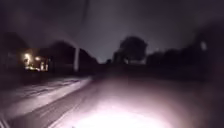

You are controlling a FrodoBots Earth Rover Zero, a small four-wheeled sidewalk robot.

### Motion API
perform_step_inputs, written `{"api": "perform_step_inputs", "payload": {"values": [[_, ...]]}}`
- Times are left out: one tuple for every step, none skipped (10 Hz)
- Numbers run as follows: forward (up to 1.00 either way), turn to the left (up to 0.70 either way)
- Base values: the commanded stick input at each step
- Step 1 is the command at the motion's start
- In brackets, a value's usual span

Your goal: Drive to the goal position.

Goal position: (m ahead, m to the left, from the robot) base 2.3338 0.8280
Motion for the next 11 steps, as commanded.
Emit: {"api": "perform_step_inputs", "payload": {"values": [[0.7, 0.0], [0.7, 0.0], [0.7, 0.0], [0.7, 0.0], [0.7, 0.0], [0.7, 0.0], [0.7, 0.0], [0.7, 0.0], [0.7, 0.0], [0.7, 0.0], [0.7, 0.0]]}}
